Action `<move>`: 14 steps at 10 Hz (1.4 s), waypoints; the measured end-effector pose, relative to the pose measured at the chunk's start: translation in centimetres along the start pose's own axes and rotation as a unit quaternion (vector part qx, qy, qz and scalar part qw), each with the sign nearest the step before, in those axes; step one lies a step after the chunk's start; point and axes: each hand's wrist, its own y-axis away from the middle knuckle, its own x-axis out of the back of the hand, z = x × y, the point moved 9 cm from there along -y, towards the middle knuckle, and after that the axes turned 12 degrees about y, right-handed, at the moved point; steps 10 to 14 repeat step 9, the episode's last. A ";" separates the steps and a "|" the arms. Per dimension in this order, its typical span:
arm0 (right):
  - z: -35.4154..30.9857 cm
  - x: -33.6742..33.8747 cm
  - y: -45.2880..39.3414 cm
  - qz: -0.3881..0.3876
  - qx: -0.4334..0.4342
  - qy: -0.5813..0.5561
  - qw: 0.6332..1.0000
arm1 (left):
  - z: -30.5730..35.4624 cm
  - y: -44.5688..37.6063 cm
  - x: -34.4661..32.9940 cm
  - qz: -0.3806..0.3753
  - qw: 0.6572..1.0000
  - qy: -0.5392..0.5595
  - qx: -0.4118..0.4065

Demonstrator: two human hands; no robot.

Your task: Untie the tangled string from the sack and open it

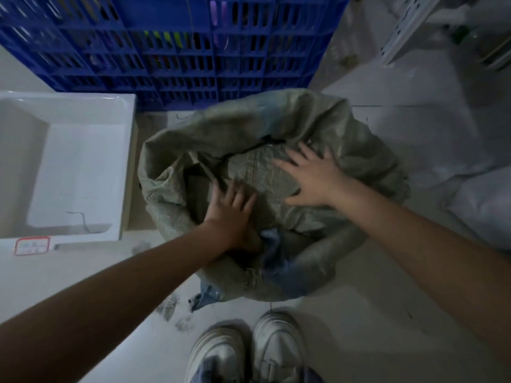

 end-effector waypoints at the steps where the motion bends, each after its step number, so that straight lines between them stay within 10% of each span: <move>1: 3.2 -2.0 -0.6 -0.027 -0.030 -0.008 0.999 | -3.0 0.3 -1.3 0.007 0.999 0.024 0.024; 6: -2.8 -1.1 -0.2 -0.074 0.038 -0.047 0.995 | -3.1 -0.8 7.4 0.124 0.983 0.136 0.024; 8: -3.0 -1.2 4.8 -0.146 0.016 0.012 0.989 | -6.9 2.8 10.6 0.107 0.837 0.524 0.114; 14: -3.6 -1.5 7.8 -0.144 0.014 0.010 0.989 | -6.2 6.8 12.3 0.112 0.862 0.490 0.064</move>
